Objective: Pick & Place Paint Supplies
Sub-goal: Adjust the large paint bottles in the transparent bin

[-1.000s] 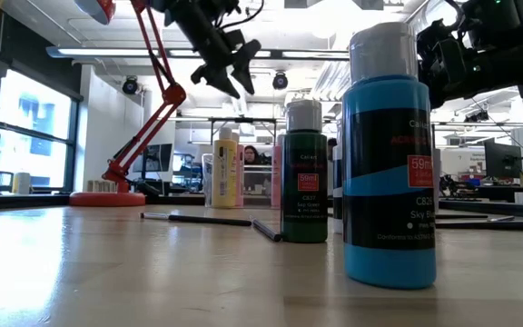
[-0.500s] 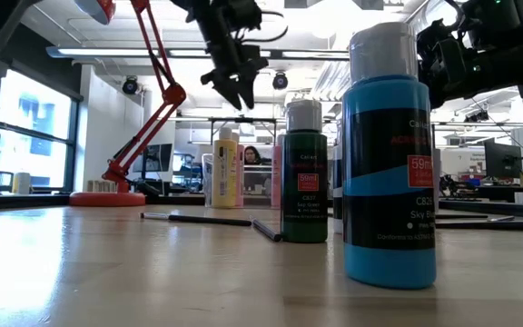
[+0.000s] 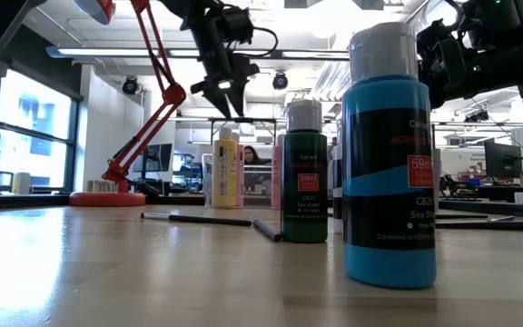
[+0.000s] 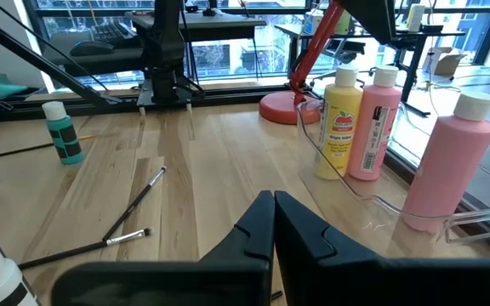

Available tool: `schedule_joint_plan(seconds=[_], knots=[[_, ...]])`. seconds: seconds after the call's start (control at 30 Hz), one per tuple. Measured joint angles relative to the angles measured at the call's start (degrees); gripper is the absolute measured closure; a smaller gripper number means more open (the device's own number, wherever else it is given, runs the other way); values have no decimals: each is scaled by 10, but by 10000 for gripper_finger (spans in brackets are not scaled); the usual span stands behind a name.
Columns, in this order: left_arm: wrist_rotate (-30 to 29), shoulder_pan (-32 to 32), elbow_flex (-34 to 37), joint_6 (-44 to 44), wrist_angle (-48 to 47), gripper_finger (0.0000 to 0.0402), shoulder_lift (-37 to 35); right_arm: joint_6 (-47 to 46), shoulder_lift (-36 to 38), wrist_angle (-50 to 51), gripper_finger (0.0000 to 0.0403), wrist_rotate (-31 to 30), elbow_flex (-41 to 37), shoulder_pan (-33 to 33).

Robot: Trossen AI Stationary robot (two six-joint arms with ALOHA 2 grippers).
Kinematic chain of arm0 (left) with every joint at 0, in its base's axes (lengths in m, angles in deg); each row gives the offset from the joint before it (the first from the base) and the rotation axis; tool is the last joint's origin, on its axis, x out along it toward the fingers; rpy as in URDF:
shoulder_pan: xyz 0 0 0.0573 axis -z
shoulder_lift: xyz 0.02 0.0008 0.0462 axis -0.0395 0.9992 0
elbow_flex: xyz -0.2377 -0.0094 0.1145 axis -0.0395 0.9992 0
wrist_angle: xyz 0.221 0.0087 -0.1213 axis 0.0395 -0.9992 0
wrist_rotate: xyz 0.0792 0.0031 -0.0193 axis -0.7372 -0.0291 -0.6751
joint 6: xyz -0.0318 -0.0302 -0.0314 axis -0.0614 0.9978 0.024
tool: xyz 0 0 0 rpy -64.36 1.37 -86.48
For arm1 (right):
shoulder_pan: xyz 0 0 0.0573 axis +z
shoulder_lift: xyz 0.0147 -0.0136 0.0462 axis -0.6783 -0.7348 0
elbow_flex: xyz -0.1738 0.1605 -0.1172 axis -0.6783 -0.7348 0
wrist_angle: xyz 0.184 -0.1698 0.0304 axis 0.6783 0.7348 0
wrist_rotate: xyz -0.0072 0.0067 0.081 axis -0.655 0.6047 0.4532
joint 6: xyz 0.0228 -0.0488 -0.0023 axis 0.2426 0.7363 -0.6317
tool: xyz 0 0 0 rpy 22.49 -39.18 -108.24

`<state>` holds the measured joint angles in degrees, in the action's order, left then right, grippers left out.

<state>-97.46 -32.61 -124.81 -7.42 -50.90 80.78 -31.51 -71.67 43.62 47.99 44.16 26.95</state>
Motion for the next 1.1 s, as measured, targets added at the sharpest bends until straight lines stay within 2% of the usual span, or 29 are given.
schedule_joint_plan(seconds=[0.77, 1.1], knots=[[-17, -5, 0, -1, 1, 207, 26, 0, 0, 0, 401, 0, 0, 0], [-10, -13, 1, -1, 4, 207, 69, 0, 0, 0, 401, 0, 0, 0]])
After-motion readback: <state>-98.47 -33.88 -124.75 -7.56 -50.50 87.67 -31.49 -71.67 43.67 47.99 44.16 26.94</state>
